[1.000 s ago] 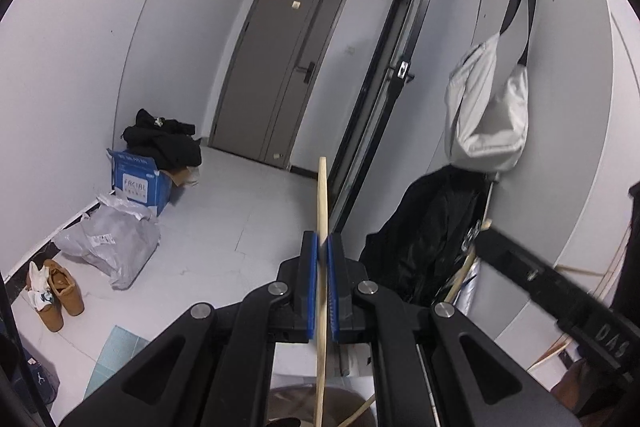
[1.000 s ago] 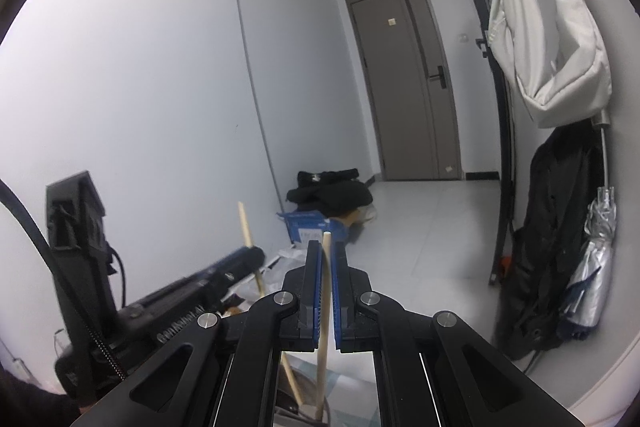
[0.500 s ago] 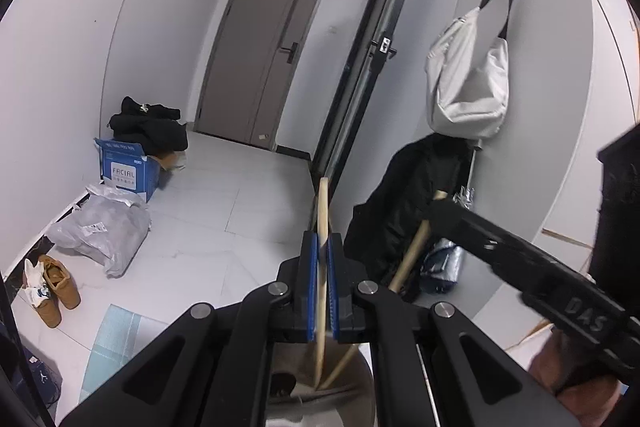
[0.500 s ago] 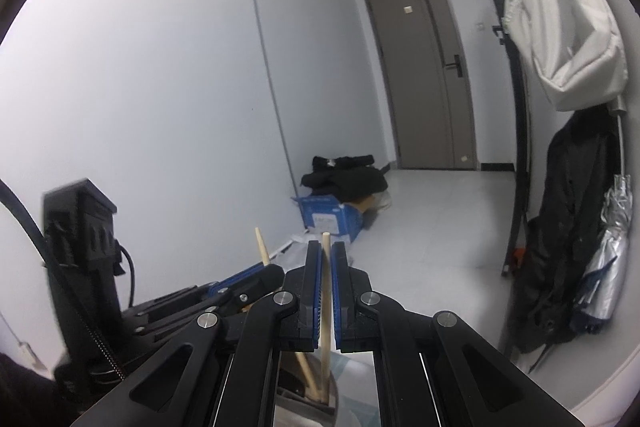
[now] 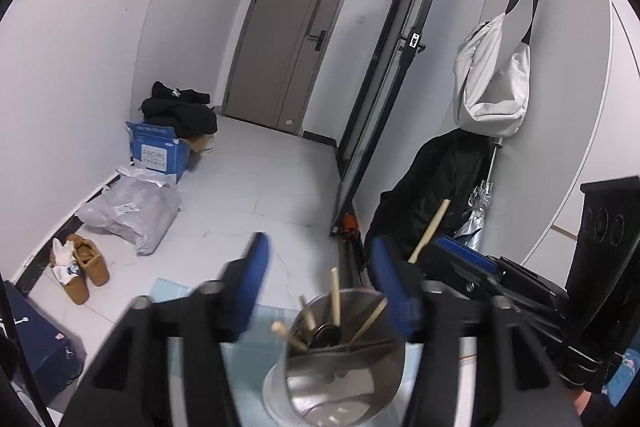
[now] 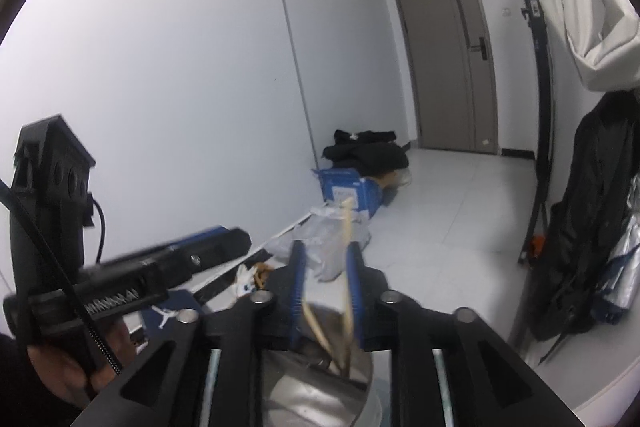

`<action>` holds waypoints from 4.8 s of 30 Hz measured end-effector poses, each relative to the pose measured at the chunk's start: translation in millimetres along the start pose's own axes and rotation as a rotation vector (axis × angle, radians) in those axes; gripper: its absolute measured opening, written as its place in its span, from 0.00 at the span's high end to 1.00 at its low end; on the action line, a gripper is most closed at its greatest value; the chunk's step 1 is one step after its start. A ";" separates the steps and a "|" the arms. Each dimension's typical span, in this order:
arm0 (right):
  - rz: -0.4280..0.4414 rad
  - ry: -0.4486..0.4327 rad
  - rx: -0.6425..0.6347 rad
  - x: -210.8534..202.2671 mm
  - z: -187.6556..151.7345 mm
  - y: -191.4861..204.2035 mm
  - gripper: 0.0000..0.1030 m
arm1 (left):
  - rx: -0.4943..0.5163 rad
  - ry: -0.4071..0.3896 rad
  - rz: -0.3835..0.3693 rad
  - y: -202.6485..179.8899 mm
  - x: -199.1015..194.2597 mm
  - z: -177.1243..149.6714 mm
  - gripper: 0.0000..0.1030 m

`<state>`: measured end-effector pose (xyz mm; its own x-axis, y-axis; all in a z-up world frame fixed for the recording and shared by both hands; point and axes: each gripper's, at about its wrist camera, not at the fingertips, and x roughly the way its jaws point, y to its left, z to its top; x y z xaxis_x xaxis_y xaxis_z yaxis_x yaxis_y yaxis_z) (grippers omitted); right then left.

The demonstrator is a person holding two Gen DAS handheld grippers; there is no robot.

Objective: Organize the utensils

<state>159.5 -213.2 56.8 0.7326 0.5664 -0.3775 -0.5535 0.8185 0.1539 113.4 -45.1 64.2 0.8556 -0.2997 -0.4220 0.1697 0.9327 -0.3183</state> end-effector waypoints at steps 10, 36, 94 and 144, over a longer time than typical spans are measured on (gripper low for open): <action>-0.027 0.003 0.024 -7.5 -13.0 7.8 0.68 | -0.009 0.006 0.118 6.0 -32.4 -15.5 0.37; -0.106 0.002 0.266 -8.3 -7.9 -38.2 0.96 | -0.131 0.116 0.091 48.3 -36.8 -50.2 0.29; -0.110 0.515 -0.021 76.9 -168.2 123.8 0.42 | -0.363 0.244 0.390 151.4 -55.7 -92.3 0.11; -0.090 0.251 0.155 -16.6 -106.4 54.9 0.95 | -0.040 0.583 0.336 96.1 0.3 -141.2 0.11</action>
<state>74.8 -187.9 -25.6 0.6449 0.4652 -0.6064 -0.4092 0.8803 0.2401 60.9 16.2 -86.4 0.4525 -0.0644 -0.8894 -0.0878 0.9893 -0.1163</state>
